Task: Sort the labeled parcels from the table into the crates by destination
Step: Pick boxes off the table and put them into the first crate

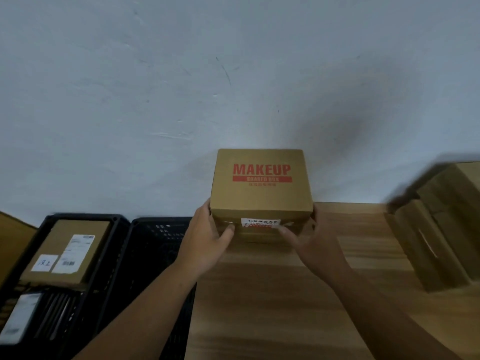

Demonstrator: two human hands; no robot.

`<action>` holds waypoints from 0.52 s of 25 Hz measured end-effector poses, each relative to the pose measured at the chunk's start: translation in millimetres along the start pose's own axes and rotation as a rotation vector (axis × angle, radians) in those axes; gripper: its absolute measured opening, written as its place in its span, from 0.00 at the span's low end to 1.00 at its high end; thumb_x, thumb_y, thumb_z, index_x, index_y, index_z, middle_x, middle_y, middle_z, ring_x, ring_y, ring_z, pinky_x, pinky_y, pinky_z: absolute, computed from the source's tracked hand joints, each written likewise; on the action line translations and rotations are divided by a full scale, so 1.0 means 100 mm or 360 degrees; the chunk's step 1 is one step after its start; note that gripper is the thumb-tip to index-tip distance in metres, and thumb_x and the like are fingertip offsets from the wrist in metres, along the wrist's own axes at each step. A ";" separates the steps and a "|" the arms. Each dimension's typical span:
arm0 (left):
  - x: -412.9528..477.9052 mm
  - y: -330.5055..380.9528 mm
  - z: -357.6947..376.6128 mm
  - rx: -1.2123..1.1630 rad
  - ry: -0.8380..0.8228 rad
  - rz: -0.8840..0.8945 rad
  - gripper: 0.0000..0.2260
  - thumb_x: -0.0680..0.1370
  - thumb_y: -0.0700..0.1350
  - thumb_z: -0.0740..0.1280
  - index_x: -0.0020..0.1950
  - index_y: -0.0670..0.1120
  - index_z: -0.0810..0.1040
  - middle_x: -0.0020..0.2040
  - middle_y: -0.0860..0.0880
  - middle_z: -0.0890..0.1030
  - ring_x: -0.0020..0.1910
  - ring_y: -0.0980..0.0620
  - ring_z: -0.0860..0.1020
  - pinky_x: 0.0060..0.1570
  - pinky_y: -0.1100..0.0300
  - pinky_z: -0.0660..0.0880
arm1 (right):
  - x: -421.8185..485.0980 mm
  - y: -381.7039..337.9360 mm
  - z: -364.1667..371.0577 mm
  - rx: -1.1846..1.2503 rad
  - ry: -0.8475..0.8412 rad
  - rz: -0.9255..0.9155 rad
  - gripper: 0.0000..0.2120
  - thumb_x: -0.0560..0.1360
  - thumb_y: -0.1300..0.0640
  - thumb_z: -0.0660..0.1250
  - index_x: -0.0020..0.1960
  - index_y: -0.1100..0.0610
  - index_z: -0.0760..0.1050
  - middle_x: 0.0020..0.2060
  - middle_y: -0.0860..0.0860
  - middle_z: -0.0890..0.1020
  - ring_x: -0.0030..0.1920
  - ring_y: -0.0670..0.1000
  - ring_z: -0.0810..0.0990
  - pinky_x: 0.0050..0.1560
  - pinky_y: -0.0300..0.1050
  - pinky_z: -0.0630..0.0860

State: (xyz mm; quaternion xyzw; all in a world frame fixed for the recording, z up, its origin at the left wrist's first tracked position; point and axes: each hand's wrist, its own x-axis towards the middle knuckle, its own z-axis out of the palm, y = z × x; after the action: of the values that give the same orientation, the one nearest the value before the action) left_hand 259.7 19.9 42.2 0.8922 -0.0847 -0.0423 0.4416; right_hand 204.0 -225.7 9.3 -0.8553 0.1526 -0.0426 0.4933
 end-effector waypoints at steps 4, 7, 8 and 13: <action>-0.07 -0.02 0.07 -0.0103 0.0064 -0.0034 0.27 0.77 0.50 0.71 0.73 0.60 0.65 0.65 0.61 0.73 0.64 0.64 0.72 0.56 0.68 0.71 | -0.05 0.01 0.15 0.0300 0.0081 -0.0025 0.31 0.69 0.43 0.79 0.67 0.39 0.68 0.57 0.35 0.79 0.57 0.30 0.76 0.50 0.27 0.73; -0.15 0.07 0.00 -0.0099 0.0115 0.0048 0.30 0.77 0.49 0.72 0.75 0.60 0.63 0.67 0.60 0.71 0.67 0.63 0.70 0.59 0.70 0.70 | -0.13 -0.07 0.12 0.0350 0.0199 -0.0095 0.31 0.69 0.44 0.79 0.67 0.42 0.69 0.56 0.32 0.78 0.58 0.27 0.75 0.50 0.22 0.72; -0.18 0.11 -0.03 -0.0114 0.0138 0.0065 0.30 0.77 0.50 0.72 0.76 0.61 0.62 0.67 0.61 0.71 0.68 0.63 0.70 0.60 0.68 0.69 | -0.15 -0.11 0.07 0.0367 0.0230 -0.0126 0.30 0.68 0.43 0.78 0.67 0.42 0.70 0.55 0.32 0.79 0.58 0.27 0.75 0.50 0.22 0.72; -0.39 0.32 -0.13 -0.0178 0.0191 0.0148 0.30 0.77 0.52 0.71 0.75 0.63 0.62 0.67 0.63 0.69 0.69 0.64 0.68 0.63 0.63 0.69 | -0.29 -0.27 -0.23 0.0591 0.0297 -0.0299 0.31 0.68 0.42 0.77 0.67 0.47 0.72 0.58 0.38 0.81 0.57 0.40 0.82 0.51 0.33 0.80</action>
State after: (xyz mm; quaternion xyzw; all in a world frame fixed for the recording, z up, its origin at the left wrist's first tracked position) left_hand 219.6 18.7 75.8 0.8623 -0.0970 0.0271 0.4964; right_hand 177.5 -224.0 46.3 -0.7526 0.1068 -0.1945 0.6199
